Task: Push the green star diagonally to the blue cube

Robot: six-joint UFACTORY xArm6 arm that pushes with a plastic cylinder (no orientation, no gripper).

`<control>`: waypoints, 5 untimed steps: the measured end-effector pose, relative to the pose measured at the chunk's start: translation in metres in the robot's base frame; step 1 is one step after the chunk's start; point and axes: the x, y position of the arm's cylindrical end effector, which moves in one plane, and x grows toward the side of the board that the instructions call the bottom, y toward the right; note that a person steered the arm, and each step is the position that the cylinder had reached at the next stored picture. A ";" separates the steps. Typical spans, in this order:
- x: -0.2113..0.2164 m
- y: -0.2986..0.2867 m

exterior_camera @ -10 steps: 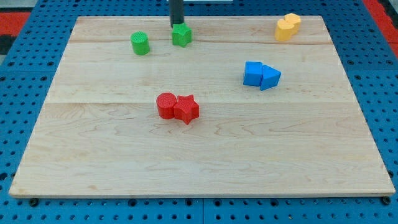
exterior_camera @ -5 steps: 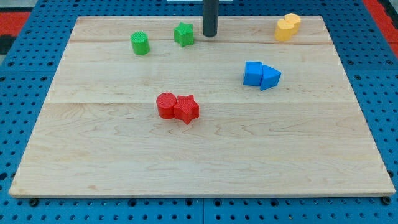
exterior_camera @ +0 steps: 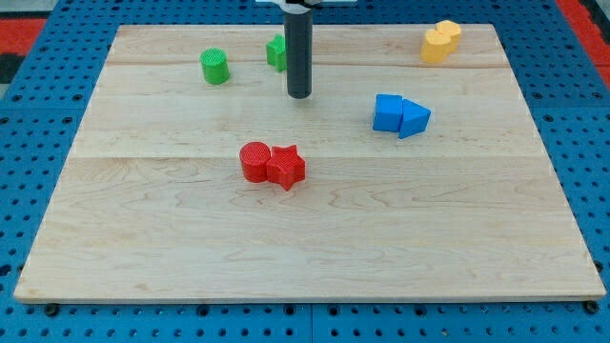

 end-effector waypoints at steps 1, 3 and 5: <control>0.013 0.001; 0.073 0.019; 0.121 -0.022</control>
